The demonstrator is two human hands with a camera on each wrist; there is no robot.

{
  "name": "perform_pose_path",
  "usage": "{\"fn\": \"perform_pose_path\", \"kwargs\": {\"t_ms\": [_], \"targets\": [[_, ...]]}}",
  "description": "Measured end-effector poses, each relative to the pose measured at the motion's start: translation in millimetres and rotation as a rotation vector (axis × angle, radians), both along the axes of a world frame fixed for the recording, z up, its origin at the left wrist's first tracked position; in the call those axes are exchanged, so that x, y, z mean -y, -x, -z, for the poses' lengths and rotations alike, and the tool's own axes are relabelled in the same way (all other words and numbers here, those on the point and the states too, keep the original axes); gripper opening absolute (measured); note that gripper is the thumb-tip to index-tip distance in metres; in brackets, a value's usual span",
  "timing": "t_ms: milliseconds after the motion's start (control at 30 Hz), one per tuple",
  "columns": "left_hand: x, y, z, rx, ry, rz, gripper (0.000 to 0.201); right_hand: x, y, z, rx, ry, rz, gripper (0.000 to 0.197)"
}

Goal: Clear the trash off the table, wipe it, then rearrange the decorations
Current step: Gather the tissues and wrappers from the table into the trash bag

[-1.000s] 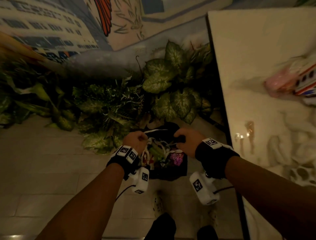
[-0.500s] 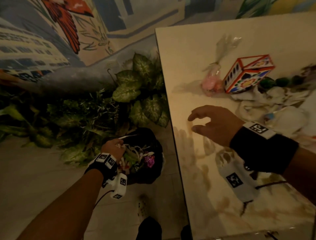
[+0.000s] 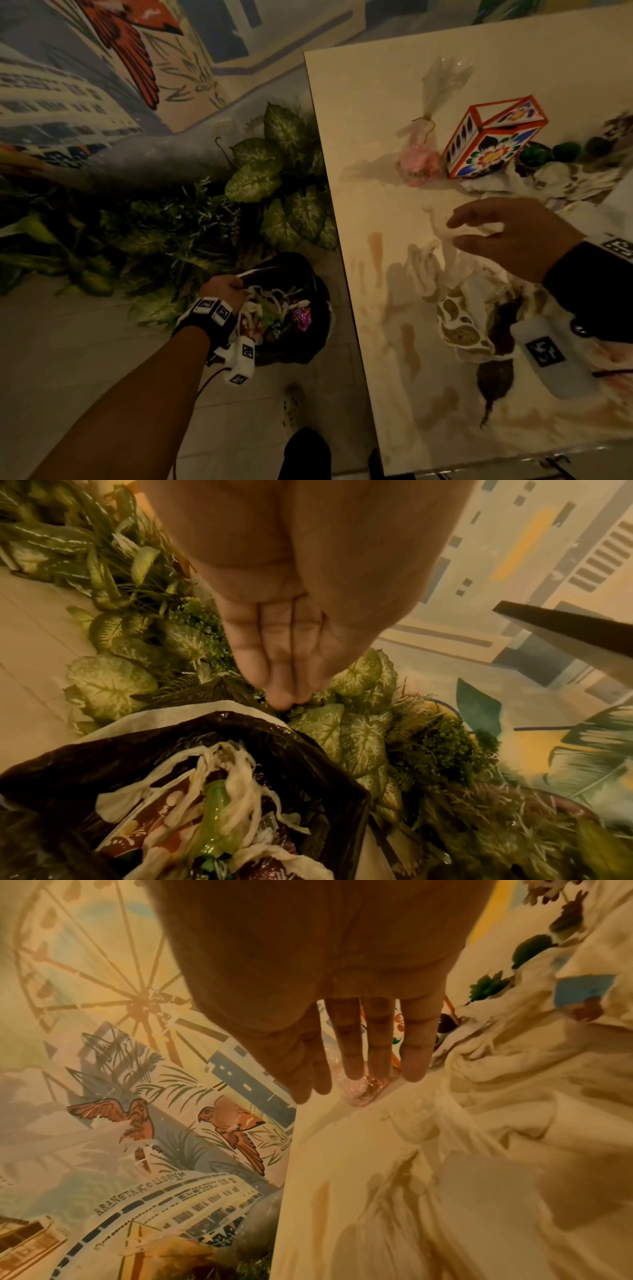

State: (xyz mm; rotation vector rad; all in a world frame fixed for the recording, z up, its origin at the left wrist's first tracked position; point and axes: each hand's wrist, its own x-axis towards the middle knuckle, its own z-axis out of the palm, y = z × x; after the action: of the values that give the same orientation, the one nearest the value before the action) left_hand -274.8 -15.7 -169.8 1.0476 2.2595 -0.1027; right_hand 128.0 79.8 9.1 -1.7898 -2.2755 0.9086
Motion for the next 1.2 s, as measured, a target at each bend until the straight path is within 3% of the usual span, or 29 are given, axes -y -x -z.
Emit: {"fn": "perform_pose_path", "kwargs": {"t_ms": [133,233,367,533,633,733,867,1000,1100,1200], "targets": [[1,7,10,-0.037,0.044,0.059,0.020,-3,-2,1,0.034,0.000,0.020,0.018],[3,8,18,0.001,0.037,0.064,0.030,-3,-3,3,0.063,-0.020,0.026,0.019],[5,4,10,0.017,-0.026,0.023,0.019,-2,-6,2,0.067,-0.003,0.081,0.018],[-21,-19,-48,0.105,-0.304,0.081,0.012,2,-18,-8,0.099,0.043,0.065,0.019],[-42,-67,-97,0.184,-0.500,0.174,0.013,6,-33,-5,0.137,0.110,0.062,0.023],[-53,-129,-134,0.296,-0.561,0.311,0.017,13,-47,-2,0.189,0.173,0.026,0.030],[-59,-202,-152,0.369,-0.365,0.489,0.041,22,-62,2,0.225,0.229,-0.090,0.047],[-50,-253,-148,0.268,-0.125,0.636,0.091,23,-72,10,0.300,0.231,-0.217,0.076],[-39,-281,-144,0.230,-0.027,0.619,0.117,19,-80,18,0.303,0.259,-0.232,0.096],[-31,-302,-140,0.170,-0.017,0.590,0.122,17,-82,23,0.254,0.218,-0.236,0.098]]}}
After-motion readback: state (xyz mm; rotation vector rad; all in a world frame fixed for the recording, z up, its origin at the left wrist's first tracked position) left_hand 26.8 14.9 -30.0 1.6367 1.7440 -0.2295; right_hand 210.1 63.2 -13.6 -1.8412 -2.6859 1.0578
